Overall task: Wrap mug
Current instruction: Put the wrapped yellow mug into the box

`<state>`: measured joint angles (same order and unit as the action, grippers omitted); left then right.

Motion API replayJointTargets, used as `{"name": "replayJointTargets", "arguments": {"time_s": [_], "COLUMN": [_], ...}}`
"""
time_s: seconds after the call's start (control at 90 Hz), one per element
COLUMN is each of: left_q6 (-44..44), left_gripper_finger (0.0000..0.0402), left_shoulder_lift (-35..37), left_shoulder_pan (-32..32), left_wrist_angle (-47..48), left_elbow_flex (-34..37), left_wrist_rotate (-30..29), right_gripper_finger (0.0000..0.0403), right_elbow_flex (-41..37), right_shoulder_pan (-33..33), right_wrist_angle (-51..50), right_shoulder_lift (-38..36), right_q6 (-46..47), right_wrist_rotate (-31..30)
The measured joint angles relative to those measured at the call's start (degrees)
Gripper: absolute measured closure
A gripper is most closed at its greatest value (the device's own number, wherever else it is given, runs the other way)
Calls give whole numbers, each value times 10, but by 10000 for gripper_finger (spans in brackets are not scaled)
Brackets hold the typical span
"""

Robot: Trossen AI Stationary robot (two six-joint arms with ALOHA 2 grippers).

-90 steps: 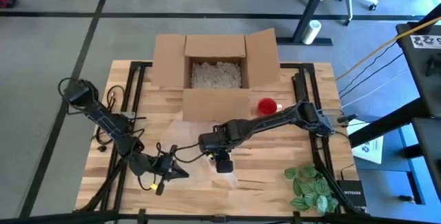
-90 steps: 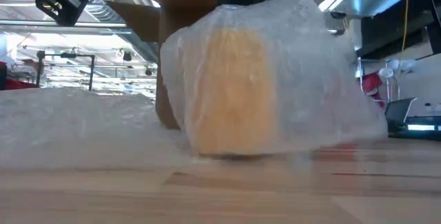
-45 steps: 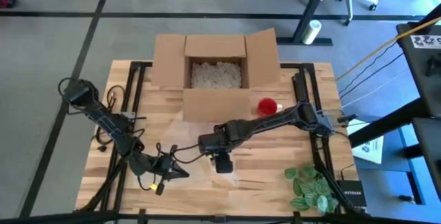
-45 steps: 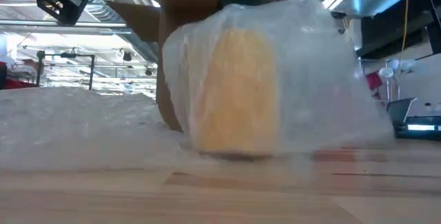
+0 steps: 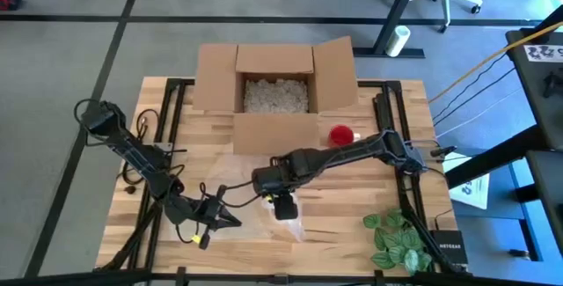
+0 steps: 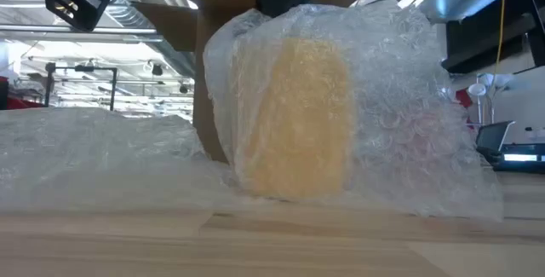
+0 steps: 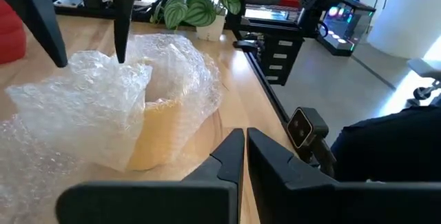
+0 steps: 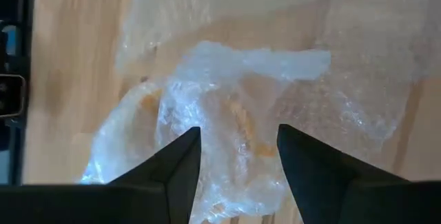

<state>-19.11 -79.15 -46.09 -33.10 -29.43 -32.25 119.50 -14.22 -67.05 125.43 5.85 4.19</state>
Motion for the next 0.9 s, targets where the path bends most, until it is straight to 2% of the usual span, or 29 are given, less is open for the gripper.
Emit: {"name": "replayJointTargets", "arguments": {"time_s": [0.189, 0.356, 0.511, 0.633, 0.778, 0.9], "left_q6": [0, 0, 0, 0, -2, -2], "left_gripper_finger": [402, 402, 402, 402, 402, 402], "left_shoulder_lift": [0, 0, 0, 0, 0, 0], "left_shoulder_pan": [0, 0, 0, 0, 0, 0], "left_wrist_angle": [0, 0, 1, 3, 3, 4], "left_elbow_flex": [0, 0, 0, 0, 0, 0], "left_wrist_rotate": [0, 0, 0, 0, 0, 0], "right_gripper_finger": [224, 224, 229, 274, 374, 382], "right_elbow_flex": [-45, -97, -146, -166, -170, -162], "right_shoulder_pan": [8, 12, 12, 12, 12, 12], "right_wrist_angle": [19, 83, 137, 153, 156, 146], "right_shoulder_lift": [0, 3, 2, 0, 0, 1], "right_q6": [-12, -14, -9, -3, -3, 9], "right_wrist_rotate": [10, 50, 54, 53, 50, 50]}}
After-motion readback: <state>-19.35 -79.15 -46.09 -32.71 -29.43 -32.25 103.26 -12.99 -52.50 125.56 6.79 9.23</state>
